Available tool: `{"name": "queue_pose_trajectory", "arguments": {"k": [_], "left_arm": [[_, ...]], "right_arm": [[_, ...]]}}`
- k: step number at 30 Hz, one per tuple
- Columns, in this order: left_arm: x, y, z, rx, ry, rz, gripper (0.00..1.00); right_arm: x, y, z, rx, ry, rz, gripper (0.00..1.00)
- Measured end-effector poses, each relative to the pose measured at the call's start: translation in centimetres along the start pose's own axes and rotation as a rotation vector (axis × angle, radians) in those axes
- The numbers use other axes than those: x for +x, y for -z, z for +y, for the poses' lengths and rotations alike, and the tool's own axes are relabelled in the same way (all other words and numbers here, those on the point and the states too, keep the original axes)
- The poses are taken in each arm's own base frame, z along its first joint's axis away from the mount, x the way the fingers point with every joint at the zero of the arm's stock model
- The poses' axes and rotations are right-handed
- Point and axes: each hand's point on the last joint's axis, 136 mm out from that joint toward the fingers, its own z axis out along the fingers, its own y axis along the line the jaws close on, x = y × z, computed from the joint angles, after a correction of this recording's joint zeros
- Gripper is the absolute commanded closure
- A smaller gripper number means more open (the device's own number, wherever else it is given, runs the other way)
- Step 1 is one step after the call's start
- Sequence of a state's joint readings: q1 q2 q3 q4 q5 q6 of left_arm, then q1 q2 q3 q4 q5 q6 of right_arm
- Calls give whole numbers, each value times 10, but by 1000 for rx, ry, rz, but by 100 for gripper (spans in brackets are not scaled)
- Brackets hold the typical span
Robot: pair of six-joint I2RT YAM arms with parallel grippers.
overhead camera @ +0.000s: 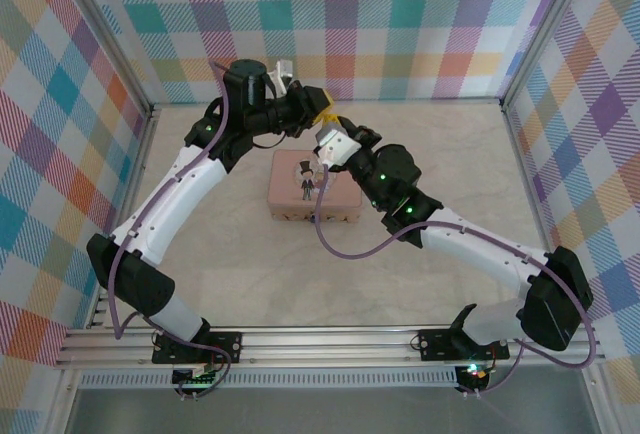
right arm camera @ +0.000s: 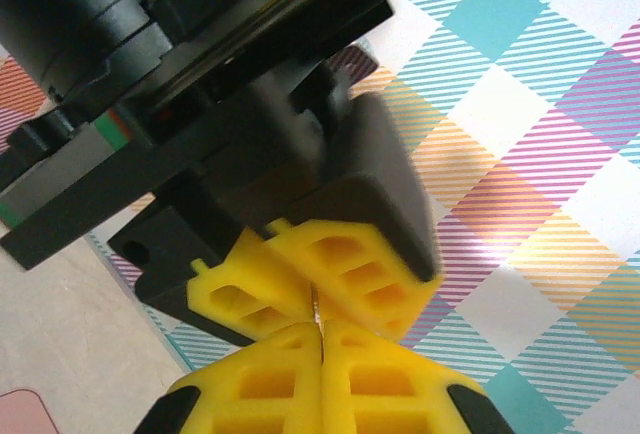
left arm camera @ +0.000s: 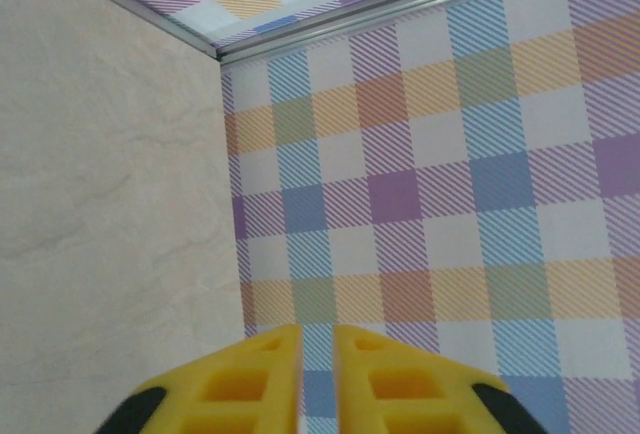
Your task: Unlock a padlock with a key
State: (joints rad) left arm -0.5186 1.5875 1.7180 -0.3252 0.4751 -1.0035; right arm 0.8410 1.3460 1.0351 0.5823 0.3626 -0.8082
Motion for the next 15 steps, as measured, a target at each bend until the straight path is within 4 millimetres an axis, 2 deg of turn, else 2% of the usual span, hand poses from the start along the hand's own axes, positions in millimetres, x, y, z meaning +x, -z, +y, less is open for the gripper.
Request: {"name": "queue_pose_trajectory", "arguments": {"k": [6,7,9,15], "left_arm": [[-1,0,2,-9,-1,-4,100],[-1,0,2,-10,-1,-5,100],[-1,0,4,-18,1,-8,100],[-8,2,9,-37,-22,-34,100]], "right_arm": [[1,0,0,1,1,5,98],[1,0,0,0,1,6,86],[2,0,0,-1,-8,9,55],[19,-1,-2,-13,-81,81,42]]}}
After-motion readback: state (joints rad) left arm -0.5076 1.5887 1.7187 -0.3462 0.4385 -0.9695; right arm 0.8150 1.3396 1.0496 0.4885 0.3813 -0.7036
